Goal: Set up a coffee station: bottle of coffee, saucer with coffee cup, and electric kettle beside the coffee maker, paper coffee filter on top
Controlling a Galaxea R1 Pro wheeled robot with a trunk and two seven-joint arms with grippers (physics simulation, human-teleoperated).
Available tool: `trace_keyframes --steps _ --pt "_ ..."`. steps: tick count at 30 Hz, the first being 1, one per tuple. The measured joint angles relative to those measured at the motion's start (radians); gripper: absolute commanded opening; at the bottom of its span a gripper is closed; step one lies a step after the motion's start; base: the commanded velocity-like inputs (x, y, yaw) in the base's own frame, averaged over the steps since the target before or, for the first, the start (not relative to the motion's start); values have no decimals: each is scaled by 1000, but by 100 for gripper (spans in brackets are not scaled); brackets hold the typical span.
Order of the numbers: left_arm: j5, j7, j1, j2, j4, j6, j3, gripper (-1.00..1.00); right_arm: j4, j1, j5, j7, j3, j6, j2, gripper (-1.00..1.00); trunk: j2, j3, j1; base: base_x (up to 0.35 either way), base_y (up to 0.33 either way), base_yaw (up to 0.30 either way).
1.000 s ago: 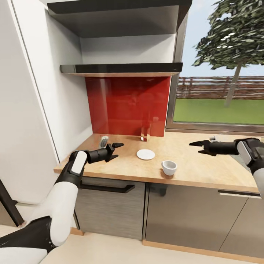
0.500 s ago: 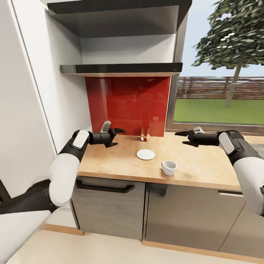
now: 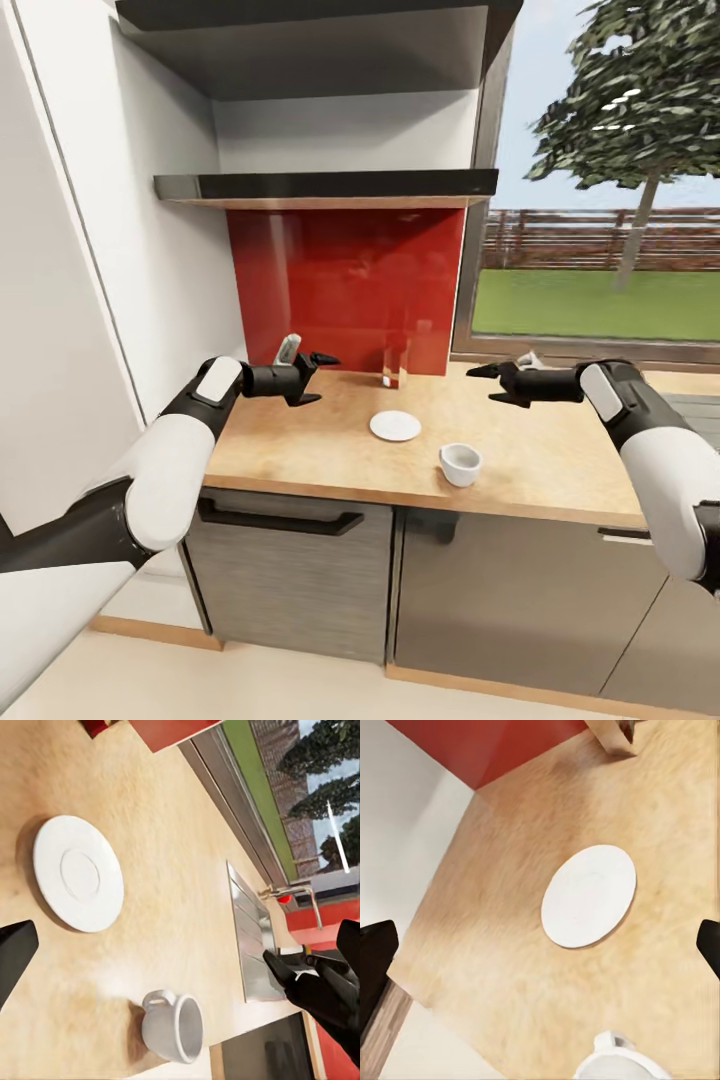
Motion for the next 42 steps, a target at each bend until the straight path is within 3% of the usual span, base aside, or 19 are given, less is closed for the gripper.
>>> trace_keyframes --steps 10,12,15,18,28,42 --pt "0 0 -1 -2 38 0 1 100 64 0 -5 0 -2 -1 34 100 0 0 0 147 -42 0" --pt "0 0 -1 -3 40 1 1 100 102 0 -54 2 -1 0 39 100 0 0 0 83 -18 0" --pt "-1 0 -1 -2 55 1 1 100 128 0 -176 1 3 2 42 100 0 0 0 174 -7 0" --pt "0 -1 -1 -1 64 1 1 100 134 0 -208 1 3 2 43 100 0 0 0 177 -2 0" --pt "0 -1 -1 -1 104 1 1 100 145 1 -232 2 3 4 46 100 0 0 0 143 0 0" --pt "0 0 -1 -4 165 3 2 100 203 12 -233 7 2 7 74 100 0 0 0 16 0 0"
